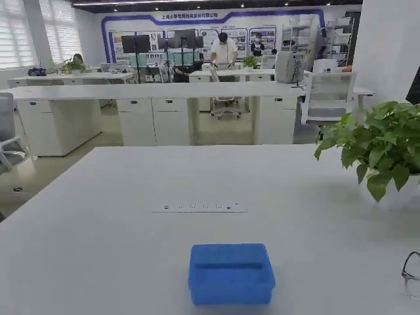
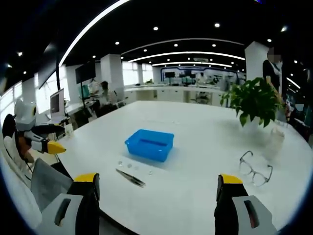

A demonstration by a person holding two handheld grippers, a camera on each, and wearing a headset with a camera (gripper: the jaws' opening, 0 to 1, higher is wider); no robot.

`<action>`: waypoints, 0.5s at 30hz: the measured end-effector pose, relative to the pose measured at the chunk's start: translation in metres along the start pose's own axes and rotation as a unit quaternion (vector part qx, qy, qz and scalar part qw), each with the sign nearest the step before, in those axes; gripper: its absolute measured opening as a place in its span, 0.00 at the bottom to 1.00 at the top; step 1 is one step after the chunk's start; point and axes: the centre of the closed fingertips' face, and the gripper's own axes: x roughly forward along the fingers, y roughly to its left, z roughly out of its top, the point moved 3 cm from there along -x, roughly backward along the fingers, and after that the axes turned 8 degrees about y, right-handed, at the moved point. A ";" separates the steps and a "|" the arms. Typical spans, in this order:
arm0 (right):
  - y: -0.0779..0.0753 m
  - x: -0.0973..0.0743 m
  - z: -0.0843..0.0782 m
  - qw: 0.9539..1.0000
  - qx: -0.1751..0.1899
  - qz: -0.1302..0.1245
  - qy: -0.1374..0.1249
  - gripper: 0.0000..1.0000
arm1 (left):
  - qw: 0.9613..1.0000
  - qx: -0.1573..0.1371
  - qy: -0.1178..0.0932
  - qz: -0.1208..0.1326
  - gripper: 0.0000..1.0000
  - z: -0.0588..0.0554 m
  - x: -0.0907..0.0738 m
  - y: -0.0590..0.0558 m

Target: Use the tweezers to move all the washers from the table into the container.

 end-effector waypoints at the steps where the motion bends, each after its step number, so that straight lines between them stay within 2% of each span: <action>1: 0.001 0.000 0.000 1.000 -0.001 0.001 0.001 0.99 | 1.000 0.000 0.000 -0.001 0.99 0.000 0.000 0.000; 15: 0.003 0.002 -0.002 1.000 -0.006 0.000 0.008 0.99 | 1.000 0.002 0.001 -0.003 0.99 0.000 0.003 0.001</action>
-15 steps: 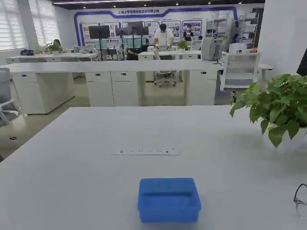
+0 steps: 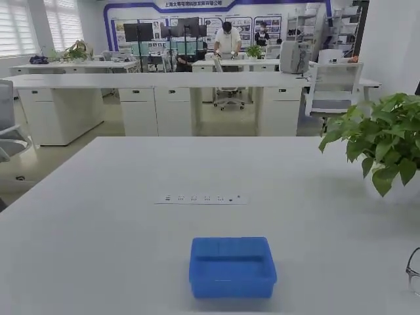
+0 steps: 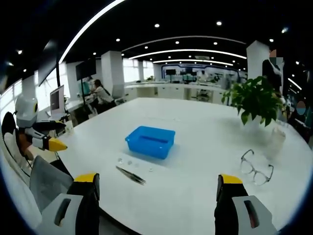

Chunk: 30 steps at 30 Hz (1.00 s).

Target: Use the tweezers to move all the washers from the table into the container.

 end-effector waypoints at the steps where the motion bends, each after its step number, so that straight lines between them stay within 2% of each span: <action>1: 0.000 0.000 0.000 1.000 -0.001 0.000 0.000 0.99 | 1.000 0.000 0.000 0.000 0.99 0.000 0.000 0.000; 30: -0.003 -0.002 0.000 1.000 -0.001 -0.005 -0.006 0.98 | 1.000 0.006 0.000 -0.003 0.99 -0.001 0.002 -0.003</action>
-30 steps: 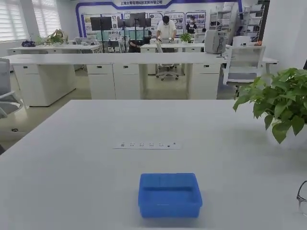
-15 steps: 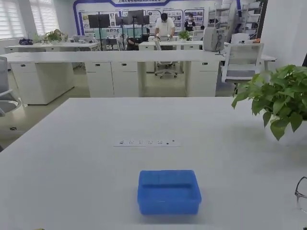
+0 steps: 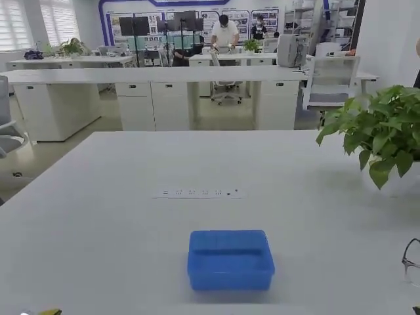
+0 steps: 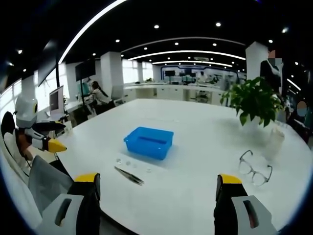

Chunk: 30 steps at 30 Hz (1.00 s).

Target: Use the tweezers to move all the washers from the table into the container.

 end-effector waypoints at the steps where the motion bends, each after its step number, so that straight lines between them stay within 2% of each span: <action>1: 0.000 0.000 0.000 1.000 -0.001 0.000 0.000 0.97 | 1.000 0.000 0.000 -0.001 0.99 0.000 0.000 0.000; 14: 0.002 0.003 -0.001 1.000 -0.007 0.004 0.000 0.96 | 1.000 0.008 0.000 -0.003 0.99 -0.001 0.004 -0.004; 17: 0.003 0.004 0.001 1.000 -0.007 0.007 -0.002 0.96 | 1.000 0.013 0.004 -0.004 0.93 -0.001 0.006 -0.005; 21: 0.003 0.006 0.002 1.000 -0.008 0.009 -0.004 0.96 | 1.000 0.016 -0.004 -0.007 0.95 0.003 0.007 -0.007; 30: 0.004 0.011 0.000 1.000 -0.012 0.014 0.003 0.95 | 1.000 0.023 0.003 -0.011 0.94 0.003 0.013 -0.010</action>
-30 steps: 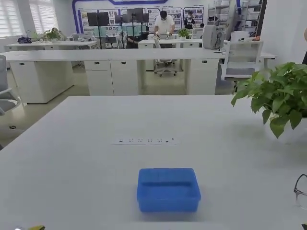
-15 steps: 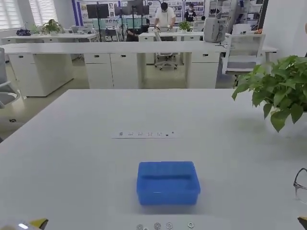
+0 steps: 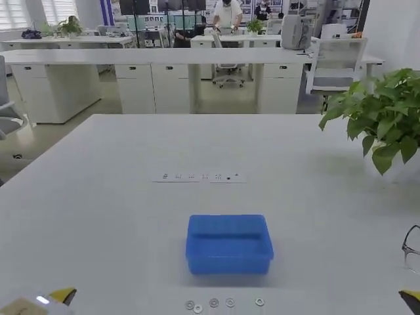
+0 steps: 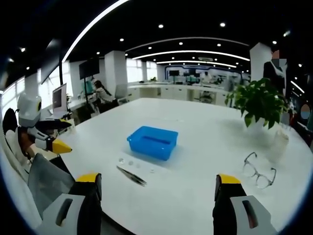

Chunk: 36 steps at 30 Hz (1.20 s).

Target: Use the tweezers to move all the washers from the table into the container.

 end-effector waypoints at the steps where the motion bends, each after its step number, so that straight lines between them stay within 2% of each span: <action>1: 0.000 0.001 0.000 1.000 0.000 0.000 0.001 0.95 | 1.000 0.000 0.000 0.000 0.94 0.000 0.001 0.000; 5: 0.001 0.004 -0.002 1.000 -0.002 0.000 0.005 0.94 | 1.000 0.003 0.000 -0.013 0.91 0.000 0.004 -0.002; 8: 0.001 0.006 -0.003 1.000 -0.001 0.002 0.008 0.93 | 0.999 0.006 0.010 -0.030 0.83 0.000 0.009 -0.005; 11: 0.001 0.008 -0.005 1.000 -0.001 0.003 0.014 0.92 | 0.999 0.023 0.020 -0.038 0.82 -0.001 0.016 -0.007; 16: 0.000 0.011 -0.008 1.000 -0.002 0.001 0.021 0.91 | 0.997 0.043 0.034 -0.060 0.73 -0.001 0.027 -0.010; 20: -0.002 0.015 -0.012 1.000 0.000 -0.003 0.026 0.89 | 0.993 0.066 0.051 -0.088 0.63 -0.001 0.040 -0.016; 25: -0.003 0.023 -0.018 0.999 0.007 -0.003 0.033 0.88 | 0.987 0.096 0.066 -0.111 0.58 -0.002 0.058 -0.021; 31: -0.006 0.024 -0.022 0.999 -0.005 -0.017 0.040 0.86 | 0.980 0.126 0.079 -0.130 0.52 -0.003 0.075 -0.027; 36: -0.008 0.024 -0.023 0.999 -0.001 -0.022 0.042 0.86 | 0.971 0.163 0.099 -0.144 0.49 -0.011 0.092 -0.032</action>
